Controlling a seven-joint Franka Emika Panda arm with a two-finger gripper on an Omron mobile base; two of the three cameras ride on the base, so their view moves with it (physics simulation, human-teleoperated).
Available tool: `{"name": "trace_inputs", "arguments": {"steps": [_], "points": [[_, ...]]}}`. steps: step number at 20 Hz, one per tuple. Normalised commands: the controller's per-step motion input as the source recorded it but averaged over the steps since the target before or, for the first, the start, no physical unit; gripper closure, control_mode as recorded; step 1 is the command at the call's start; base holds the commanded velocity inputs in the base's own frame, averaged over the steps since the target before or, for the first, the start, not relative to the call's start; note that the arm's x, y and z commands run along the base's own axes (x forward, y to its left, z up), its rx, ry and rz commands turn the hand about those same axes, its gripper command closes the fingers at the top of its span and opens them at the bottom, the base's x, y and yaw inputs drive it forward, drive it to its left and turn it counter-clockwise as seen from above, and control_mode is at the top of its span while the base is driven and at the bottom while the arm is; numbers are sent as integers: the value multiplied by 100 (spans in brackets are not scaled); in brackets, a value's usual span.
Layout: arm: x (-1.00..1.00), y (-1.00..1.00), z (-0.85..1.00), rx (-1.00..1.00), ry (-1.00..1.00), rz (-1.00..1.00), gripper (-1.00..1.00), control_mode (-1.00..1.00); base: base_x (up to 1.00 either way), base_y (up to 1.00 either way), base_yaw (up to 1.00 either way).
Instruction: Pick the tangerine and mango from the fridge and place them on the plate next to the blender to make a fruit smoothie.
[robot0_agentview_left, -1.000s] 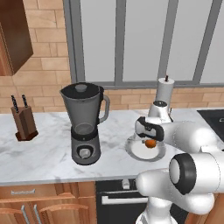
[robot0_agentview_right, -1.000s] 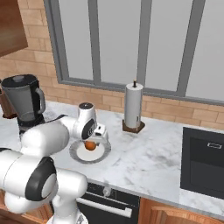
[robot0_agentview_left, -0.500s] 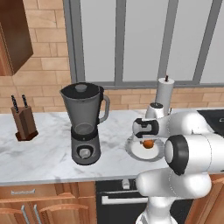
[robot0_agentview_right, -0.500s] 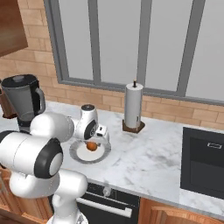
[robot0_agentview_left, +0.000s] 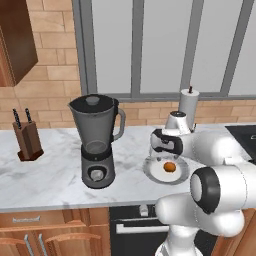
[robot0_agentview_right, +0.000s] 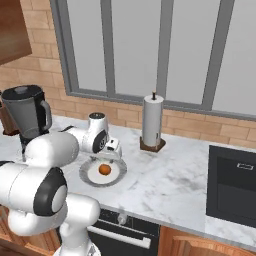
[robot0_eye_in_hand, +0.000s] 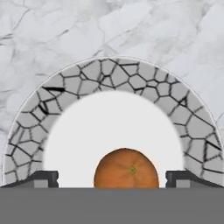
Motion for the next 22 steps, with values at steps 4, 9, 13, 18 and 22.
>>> {"name": "trace_inputs", "arguments": {"steps": [4, 9, 13, 18, 22], "points": [[-97, 31, 78, 0, -4, 0, -100, -100, 0, 0, 0], [-100, 11, 80, 0, -5, 0, -100, -100, 0, 0, 0], [-82, 1, 71, 0, -11, -2, -100, -100, 0, 0, 0], [-63, 1, 38, -1, -17, -8, -100, -100, 0, 0, 0], [-19, 0, 2, 0, -6, 0, -100, 100, -72, 0, -11]]}}
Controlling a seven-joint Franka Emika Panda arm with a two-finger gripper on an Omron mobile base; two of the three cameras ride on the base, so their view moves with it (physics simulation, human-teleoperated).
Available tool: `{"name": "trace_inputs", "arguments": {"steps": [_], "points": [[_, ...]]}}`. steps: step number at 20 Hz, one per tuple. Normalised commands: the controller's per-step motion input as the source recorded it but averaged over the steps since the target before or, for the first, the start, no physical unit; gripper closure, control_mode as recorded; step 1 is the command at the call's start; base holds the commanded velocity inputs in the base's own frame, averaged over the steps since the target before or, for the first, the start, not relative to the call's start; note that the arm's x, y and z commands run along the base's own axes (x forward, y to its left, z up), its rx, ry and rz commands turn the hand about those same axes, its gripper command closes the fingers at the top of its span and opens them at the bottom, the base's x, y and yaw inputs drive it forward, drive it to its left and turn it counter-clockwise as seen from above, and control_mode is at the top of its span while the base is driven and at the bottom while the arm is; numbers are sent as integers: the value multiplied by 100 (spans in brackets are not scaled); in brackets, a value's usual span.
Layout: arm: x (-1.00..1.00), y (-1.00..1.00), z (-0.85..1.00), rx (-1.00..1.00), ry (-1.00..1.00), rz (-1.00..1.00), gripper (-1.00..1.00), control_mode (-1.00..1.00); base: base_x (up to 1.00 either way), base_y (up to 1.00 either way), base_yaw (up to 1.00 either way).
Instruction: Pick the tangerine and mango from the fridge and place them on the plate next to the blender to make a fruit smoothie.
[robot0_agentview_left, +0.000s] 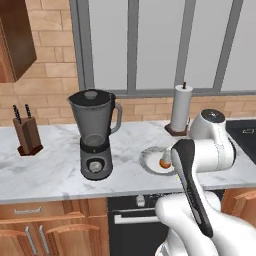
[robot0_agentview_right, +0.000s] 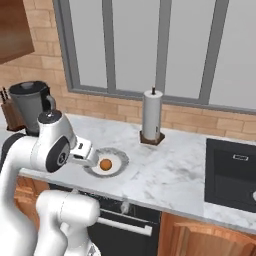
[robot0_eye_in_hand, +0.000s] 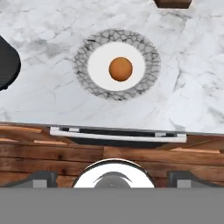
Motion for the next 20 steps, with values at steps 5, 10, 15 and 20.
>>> {"name": "trace_inputs", "arguments": {"steps": [5, 10, 15, 20], "points": [[0, 0, 0, 0, 0, 0, -100, 100, -52, 0, -59], [0, 0, 0, 0, 0, 0, -100, 100, -8, 0, -77], [0, 0, 0, 0, 0, 0, -100, 100, 0, 0, -90], [0, 0, 0, 0, 0, 0, -100, 100, 0, -9, -91]]}}
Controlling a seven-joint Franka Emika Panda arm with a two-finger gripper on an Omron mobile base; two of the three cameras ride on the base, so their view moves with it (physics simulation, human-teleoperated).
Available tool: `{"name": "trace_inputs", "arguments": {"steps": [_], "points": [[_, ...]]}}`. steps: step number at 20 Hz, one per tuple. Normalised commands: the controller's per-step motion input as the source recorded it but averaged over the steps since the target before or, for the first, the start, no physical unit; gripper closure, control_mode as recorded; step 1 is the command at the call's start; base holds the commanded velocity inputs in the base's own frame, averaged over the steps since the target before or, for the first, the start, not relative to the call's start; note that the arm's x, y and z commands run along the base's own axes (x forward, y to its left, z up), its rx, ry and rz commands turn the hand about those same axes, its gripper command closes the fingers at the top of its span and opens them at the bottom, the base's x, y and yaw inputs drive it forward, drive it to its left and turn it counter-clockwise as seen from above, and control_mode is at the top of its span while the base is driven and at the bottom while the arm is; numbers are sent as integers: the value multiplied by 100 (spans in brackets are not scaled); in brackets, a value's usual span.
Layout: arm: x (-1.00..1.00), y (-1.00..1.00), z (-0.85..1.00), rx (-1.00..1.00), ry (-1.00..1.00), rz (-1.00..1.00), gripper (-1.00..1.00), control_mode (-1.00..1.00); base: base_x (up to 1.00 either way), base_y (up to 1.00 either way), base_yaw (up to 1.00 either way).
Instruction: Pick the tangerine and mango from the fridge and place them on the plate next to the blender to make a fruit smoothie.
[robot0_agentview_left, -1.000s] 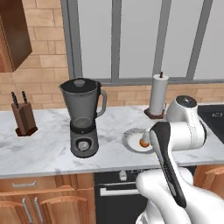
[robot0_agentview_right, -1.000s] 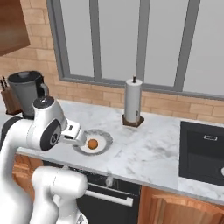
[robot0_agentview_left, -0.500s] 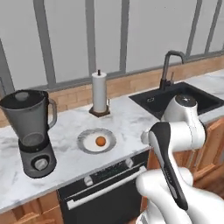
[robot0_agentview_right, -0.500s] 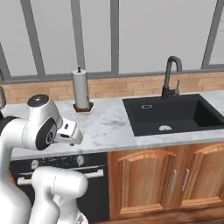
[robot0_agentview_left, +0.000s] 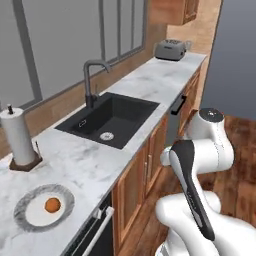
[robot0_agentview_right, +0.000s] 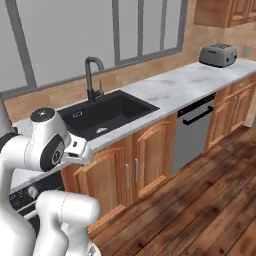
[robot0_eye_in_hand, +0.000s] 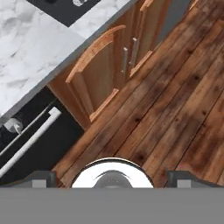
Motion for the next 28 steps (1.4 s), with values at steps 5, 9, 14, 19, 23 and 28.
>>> {"name": "trace_inputs", "arguments": {"steps": [5, 9, 14, 19, 23, 28], "points": [[0, 0, 0, 0, 0, 0, -100, 100, 0, -72, -76], [0, 0, 0, 0, 0, 0, -100, 100, 9, -96, -66], [0, 0, 0, 0, 0, 0, -100, 100, 55, -92, -51], [0, 0, 0, 0, 0, 0, -100, 100, 84, -80, -44], [0, 0, 0, 0, 0, 0, -100, 100, 100, -30, -26], [0, 0, 0, 0, 0, 0, -100, 100, 100, 0, -13]]}}
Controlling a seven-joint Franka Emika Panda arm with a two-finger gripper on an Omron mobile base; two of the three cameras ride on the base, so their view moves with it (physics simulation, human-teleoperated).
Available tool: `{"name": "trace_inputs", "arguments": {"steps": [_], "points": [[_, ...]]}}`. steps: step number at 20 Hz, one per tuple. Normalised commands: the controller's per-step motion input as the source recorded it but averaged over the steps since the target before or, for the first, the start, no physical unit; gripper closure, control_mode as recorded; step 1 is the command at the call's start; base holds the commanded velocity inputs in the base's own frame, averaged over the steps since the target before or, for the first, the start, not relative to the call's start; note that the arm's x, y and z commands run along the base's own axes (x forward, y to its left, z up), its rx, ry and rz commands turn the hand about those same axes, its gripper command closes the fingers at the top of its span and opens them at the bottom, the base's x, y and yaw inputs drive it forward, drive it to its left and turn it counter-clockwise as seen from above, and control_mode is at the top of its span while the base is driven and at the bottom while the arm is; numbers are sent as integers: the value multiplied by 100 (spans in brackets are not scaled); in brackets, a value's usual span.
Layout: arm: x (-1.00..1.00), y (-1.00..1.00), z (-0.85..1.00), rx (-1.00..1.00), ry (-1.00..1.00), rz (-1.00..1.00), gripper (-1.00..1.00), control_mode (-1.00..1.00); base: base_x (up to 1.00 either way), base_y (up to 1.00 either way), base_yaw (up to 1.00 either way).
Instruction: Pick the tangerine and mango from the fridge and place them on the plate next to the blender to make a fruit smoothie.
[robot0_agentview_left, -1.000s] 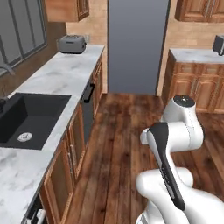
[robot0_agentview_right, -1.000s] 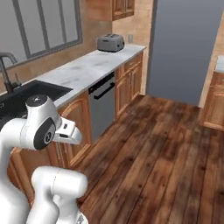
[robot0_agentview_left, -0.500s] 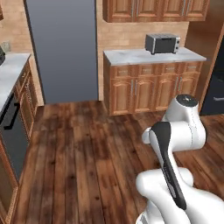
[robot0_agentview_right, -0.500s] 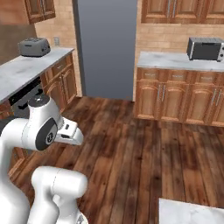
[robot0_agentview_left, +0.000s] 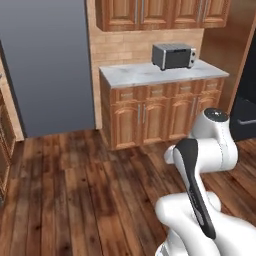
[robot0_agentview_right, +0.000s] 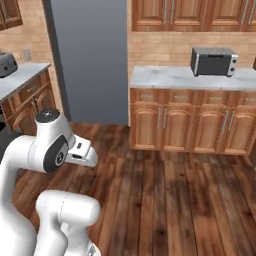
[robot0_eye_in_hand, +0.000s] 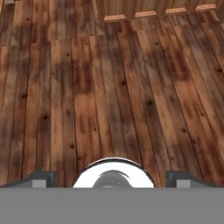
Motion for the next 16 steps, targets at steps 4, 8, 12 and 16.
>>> {"name": "trace_inputs", "arguments": {"steps": [4, 8, 12, 16], "points": [[0, 0, 0, 0, 0, 0, -100, 100, 100, 0, -19], [0, 0, 0, 0, 0, 0, -100, 100, 100, -9, -43], [0, 0, 0, 0, 0, 0, -100, 100, 96, -24, -52], [0, 0, 0, 0, 0, 0, -100, 100, 76, -46, -55]]}}
